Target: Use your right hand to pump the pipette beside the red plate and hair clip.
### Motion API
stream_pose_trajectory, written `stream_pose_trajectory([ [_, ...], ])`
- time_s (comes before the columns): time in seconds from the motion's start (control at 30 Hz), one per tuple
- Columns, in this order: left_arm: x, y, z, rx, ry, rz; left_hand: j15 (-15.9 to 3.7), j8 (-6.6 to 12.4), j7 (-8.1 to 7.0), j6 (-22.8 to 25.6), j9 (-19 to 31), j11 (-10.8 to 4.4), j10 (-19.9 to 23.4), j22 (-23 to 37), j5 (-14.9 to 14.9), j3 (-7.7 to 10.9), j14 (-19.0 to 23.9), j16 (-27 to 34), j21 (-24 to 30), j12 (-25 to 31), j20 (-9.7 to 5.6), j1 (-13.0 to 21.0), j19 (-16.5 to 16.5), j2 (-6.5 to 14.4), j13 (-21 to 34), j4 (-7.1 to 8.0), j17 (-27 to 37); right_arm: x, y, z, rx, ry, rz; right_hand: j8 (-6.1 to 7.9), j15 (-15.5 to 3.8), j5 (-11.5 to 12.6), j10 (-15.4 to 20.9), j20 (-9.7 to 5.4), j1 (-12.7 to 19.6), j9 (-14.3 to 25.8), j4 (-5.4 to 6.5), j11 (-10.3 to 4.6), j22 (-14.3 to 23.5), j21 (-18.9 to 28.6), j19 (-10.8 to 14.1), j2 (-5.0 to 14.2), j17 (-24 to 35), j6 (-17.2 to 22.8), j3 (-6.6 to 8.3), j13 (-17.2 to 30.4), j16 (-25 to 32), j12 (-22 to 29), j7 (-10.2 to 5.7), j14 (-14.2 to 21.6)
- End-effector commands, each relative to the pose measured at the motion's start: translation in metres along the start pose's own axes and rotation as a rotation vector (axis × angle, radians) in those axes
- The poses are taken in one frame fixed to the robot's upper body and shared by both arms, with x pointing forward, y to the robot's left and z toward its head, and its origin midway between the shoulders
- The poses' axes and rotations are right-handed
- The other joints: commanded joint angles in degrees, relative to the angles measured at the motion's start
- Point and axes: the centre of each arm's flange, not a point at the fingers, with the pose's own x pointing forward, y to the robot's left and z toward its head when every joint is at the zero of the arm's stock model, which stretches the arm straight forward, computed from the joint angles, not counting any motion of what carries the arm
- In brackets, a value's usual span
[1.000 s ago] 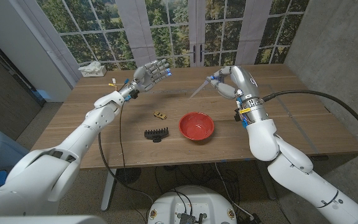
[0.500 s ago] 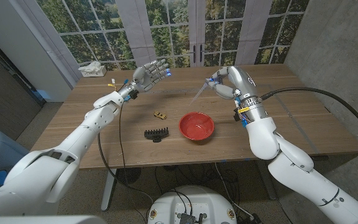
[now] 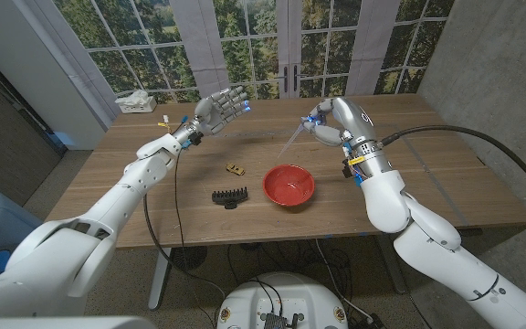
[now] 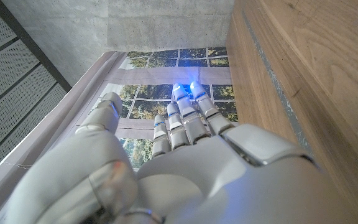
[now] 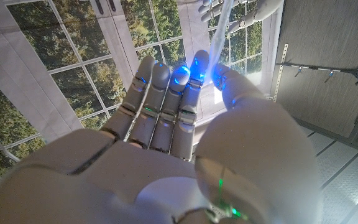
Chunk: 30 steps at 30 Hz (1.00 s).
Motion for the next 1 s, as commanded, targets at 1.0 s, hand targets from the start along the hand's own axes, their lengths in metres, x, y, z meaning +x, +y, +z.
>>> stream_pose_trajectory([
  [1.0,0.0007,0.0002,0.0005,-0.005,0.002,-0.01,-3.31,0.54,0.0,1.37,-0.1,0.33,1.03,0.01,-0.19,0.34,0.48,0.33,-0.4,0.76,0.23,-2.4,0.45,0.41,-0.12,0.91,-0.16,0.0014,0.0003,-0.0032,0.034,-0.005,-0.022,-0.71,-4.73,2.04,-2.29,-0.29,-1.83,0.47,0.45,-1.81,0.33,1.4,-1.73,2.6,-0.25,-2.72,-0.43,-3.31,7.07,-3.03,-2.47,-3.93],
])
